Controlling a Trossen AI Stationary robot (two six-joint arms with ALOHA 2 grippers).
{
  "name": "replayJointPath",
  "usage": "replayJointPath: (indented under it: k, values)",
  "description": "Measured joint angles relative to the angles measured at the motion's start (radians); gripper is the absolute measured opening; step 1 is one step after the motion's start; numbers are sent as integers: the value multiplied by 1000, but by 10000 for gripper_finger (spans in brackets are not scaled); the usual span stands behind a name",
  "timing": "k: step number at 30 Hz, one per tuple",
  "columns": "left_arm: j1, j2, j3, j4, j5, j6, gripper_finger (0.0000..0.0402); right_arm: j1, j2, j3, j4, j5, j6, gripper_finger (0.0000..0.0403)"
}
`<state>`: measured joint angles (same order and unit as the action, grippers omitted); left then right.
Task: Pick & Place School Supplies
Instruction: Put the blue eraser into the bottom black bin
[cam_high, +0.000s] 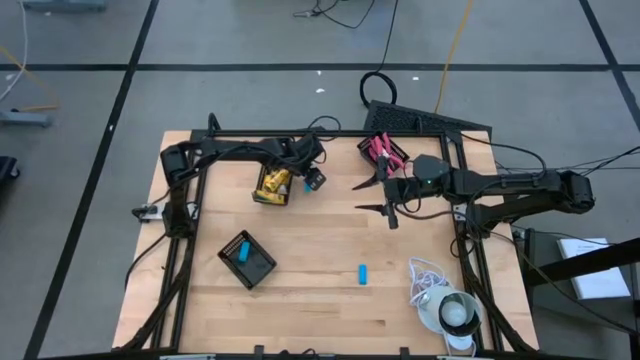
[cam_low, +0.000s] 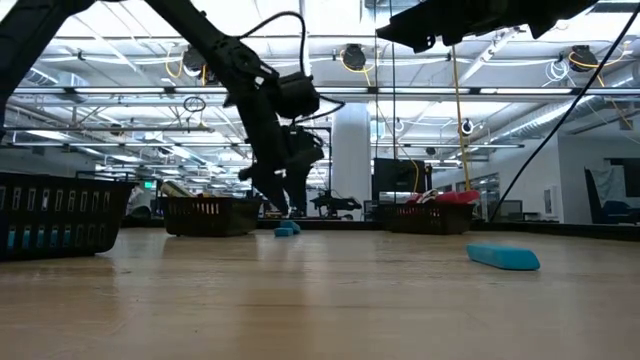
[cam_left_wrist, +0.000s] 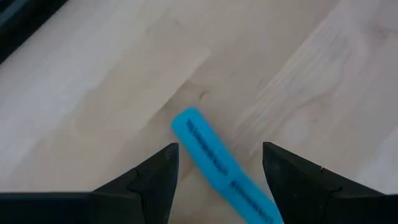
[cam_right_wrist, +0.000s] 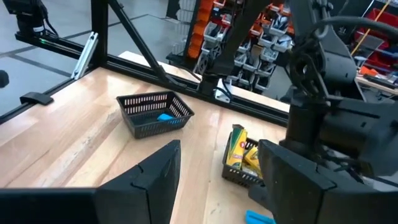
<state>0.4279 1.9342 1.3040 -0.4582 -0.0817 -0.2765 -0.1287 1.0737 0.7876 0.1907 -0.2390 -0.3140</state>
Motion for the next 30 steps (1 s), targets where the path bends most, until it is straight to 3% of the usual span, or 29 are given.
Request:
replayJointPath:
  k: [16,20,28,30]
  values:
    - [5,75,0,27,55,-17,225,0,0,0,15,1,-1,208]
    - [5,75,0,31,54,-17,179,0,0,0,15,1,-1,208]
    - [1,75,-1,42,54,9,29,0,0,0,23,2,-1,208]
    - [0,75,-1,45,50,22,25,0,0,0,23,2,-1,208]
